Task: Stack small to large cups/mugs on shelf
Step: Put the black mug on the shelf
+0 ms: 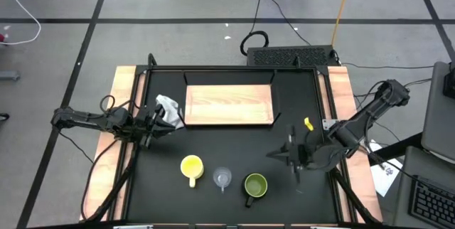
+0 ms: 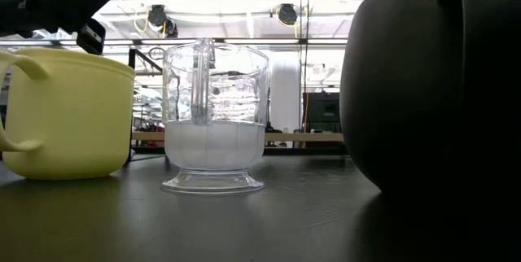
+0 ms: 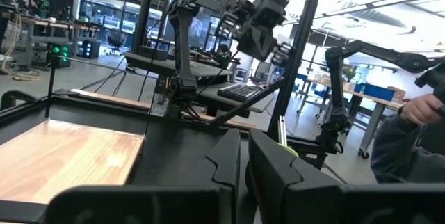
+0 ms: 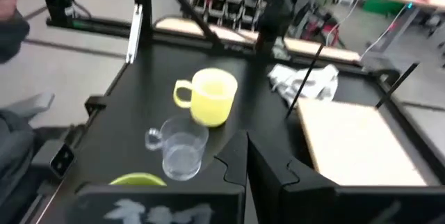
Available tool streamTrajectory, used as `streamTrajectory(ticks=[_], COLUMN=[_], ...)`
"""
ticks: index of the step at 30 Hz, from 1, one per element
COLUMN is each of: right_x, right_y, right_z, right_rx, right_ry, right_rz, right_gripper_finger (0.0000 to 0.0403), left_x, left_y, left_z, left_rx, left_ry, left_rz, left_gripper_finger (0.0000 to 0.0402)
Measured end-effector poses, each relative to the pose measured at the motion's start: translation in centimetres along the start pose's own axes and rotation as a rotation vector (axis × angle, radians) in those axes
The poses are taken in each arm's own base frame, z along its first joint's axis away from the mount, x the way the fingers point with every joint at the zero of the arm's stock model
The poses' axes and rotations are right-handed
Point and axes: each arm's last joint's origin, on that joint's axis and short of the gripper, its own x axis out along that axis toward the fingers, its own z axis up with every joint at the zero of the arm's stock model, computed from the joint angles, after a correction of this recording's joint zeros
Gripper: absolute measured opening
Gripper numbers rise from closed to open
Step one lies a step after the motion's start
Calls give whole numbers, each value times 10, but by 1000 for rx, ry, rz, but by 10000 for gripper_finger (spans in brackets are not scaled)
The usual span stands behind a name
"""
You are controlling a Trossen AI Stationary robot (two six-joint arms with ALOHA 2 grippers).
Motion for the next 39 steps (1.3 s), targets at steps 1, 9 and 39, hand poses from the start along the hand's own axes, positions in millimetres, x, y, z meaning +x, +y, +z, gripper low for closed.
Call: streamTrajectory(ticks=[1,9,39], right_x=[3,26,87], right_y=[3,4,-28], right_z=[-2,-7,6], right_rx=[-3,36,309], right_ry=[14,151,669], right_rz=[7,34,37], right_gripper_finger=[0,0,225], left_x=[0,0,0], left_y=[0,3,4], left_z=[0,1,-3], left_rx=[-4,-12,-12], left_ry=[0,-24,14], left_rz=[0,90,120], left_gripper_finger=[33,33,33])
